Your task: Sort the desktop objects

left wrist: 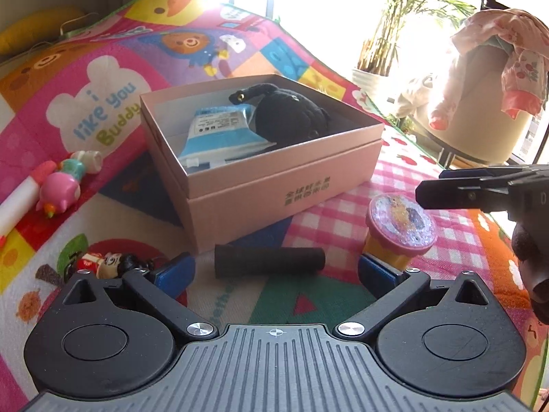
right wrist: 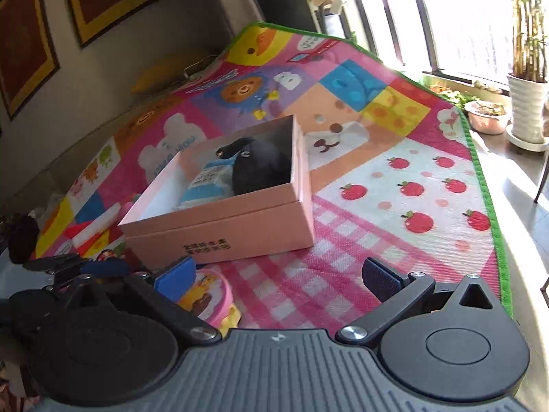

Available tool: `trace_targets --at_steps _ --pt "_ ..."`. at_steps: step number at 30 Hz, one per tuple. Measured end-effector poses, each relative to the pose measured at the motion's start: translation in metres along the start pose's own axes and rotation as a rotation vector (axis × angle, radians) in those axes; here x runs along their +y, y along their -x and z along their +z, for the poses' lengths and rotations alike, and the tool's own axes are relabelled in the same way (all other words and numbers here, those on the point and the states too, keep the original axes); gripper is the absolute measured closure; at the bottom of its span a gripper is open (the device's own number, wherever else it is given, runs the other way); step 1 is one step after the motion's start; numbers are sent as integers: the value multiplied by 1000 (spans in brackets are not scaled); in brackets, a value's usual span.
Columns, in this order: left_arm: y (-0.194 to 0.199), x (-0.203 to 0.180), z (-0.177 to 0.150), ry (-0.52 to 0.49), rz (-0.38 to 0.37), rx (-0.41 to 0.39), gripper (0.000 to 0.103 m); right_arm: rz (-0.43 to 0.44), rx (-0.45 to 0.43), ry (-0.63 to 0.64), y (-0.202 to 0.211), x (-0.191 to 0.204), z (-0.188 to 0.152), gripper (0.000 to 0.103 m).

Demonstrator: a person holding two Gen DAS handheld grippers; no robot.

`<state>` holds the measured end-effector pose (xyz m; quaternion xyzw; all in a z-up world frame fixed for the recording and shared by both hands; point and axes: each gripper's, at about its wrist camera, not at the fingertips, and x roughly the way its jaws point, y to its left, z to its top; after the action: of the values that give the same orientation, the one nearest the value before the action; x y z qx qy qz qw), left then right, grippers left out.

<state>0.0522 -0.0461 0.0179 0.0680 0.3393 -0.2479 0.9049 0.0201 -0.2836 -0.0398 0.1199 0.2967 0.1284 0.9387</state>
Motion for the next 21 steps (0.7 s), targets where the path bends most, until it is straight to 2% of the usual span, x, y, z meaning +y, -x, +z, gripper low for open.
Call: trace_targets --at_steps 4,8,11,12,21 --pt "7 -4 -9 -19 63 11 0 17 9 137 0 29 -9 0" --pt "10 -5 -12 -37 95 20 0 40 27 200 -8 47 -12 3" --pt "12 -8 -13 -48 118 6 0 13 69 221 -20 55 -14 29" --pt "12 -10 -13 -47 124 0 0 10 80 219 -22 55 -14 47" --pt "-5 -23 -2 -2 153 -40 0 -54 62 168 5 43 -28 48"
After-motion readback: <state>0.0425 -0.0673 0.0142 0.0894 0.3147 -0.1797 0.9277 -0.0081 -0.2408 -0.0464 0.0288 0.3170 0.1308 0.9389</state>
